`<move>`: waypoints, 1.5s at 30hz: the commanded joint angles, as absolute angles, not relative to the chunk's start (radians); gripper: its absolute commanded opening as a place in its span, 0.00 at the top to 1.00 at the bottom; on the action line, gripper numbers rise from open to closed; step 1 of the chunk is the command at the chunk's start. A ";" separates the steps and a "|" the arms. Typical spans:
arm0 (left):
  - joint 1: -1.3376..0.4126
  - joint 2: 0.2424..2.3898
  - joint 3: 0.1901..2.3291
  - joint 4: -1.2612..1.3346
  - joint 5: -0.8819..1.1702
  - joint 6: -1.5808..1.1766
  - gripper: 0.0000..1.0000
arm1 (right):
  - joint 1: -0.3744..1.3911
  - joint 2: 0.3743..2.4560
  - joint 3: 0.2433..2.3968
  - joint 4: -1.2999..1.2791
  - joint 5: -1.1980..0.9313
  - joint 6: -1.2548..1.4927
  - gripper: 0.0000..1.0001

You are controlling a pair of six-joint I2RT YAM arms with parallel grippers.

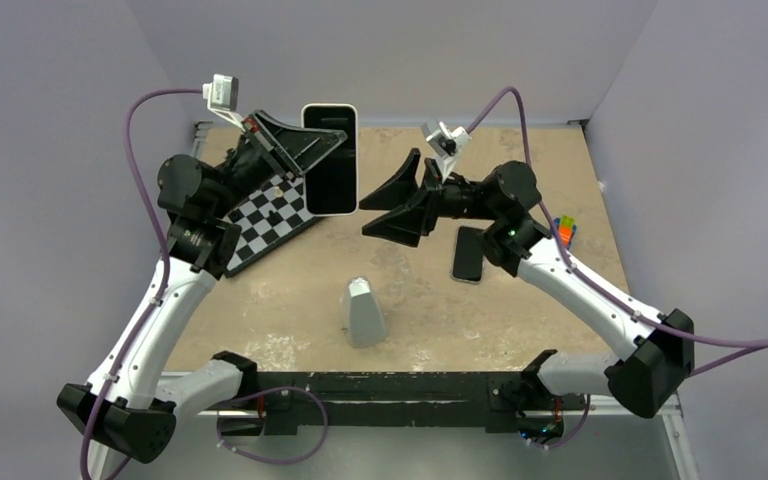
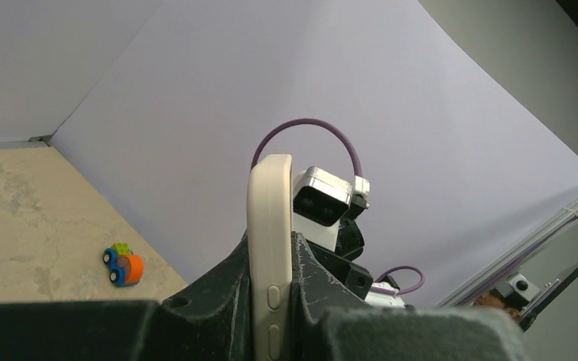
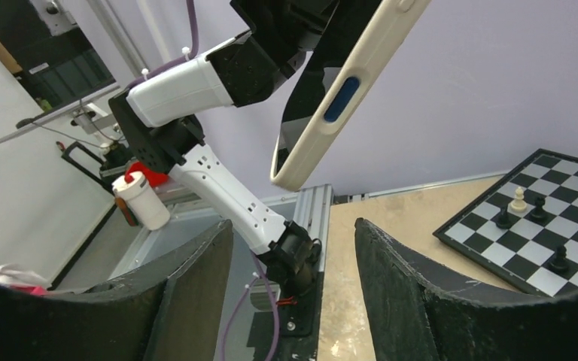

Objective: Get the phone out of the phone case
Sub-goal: Remove the phone case from the phone.

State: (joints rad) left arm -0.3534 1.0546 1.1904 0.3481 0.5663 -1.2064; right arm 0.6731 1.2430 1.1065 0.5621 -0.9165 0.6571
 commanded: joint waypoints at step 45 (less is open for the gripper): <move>-0.347 1.085 1.248 0.511 0.654 -1.472 1.00 | 0.723 1.351 1.237 0.410 -0.702 0.349 1.00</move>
